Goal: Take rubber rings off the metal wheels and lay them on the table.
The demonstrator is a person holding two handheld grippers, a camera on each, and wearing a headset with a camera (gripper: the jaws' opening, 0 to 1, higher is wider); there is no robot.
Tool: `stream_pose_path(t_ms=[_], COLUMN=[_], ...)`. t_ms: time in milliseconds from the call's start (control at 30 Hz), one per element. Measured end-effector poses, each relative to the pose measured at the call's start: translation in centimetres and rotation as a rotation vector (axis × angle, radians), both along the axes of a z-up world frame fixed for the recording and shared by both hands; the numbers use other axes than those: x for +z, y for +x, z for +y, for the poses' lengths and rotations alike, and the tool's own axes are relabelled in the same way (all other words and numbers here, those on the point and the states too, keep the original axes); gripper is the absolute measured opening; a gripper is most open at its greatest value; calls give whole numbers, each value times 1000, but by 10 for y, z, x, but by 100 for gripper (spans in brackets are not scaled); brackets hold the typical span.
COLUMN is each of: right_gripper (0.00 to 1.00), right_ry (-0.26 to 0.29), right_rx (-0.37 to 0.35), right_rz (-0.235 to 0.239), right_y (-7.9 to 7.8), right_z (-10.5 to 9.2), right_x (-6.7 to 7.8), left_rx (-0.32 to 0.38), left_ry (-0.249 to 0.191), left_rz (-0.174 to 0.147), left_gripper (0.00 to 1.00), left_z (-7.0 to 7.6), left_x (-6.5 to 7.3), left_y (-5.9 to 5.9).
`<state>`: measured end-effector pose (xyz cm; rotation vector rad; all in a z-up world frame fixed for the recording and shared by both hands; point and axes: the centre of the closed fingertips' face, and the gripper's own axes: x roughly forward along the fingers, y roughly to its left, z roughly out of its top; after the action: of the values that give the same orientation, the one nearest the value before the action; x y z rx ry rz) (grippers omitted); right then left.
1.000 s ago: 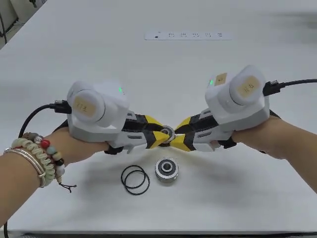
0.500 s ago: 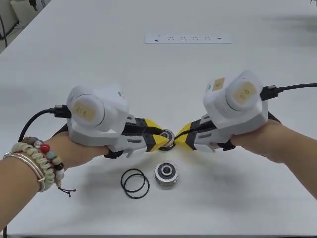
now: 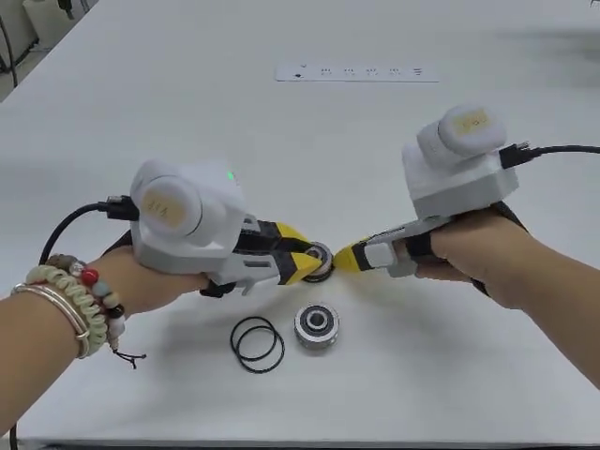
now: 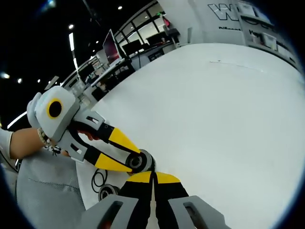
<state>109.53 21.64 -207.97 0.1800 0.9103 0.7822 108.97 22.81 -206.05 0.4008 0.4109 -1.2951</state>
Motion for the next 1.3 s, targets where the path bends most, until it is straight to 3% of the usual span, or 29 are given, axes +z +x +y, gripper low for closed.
stream_pose_path(t_ms=[200,300,833,967,1033,1067,1100,1133,1200,1300], right_gripper=[0,0,0,0,0,0,0,0,0,0], right_ry=[87,55,27,48,109,41,-82,-95,-10,-30], right_rx=[-19,-5,47,69,55,63,73,78,60,58], right_rz=[21,6,-32,-44,-65,-89,-126,-113,-71,-90], right_y=[-1,-3,-10,-10,-7,-3,0,-3,-7,-3], right_z=[4,7,14,20,26,20,9,8,15,11], right_x=[13,13,23,28,40,35,24,21,22,25], left_rx=[-4,-5,-8,-7,-4,-1,5,8,11,12], left_ry=[-1,-1,-8,-8,-7,-8,-13,-18,-30,-30], left_rz=[-3,-4,-8,-7,-8,-7,-3,-2,-6,-6], left_gripper=[7,7,7,8,7,7,7,8,8,8], left_z=[0,0,0,0,0,0,0,-1,0,-1], left_x=[0,0,-1,-1,-1,-1,-1,-1,-1,0], left_y=[0,0,1,1,1,1,1,1,1,1])
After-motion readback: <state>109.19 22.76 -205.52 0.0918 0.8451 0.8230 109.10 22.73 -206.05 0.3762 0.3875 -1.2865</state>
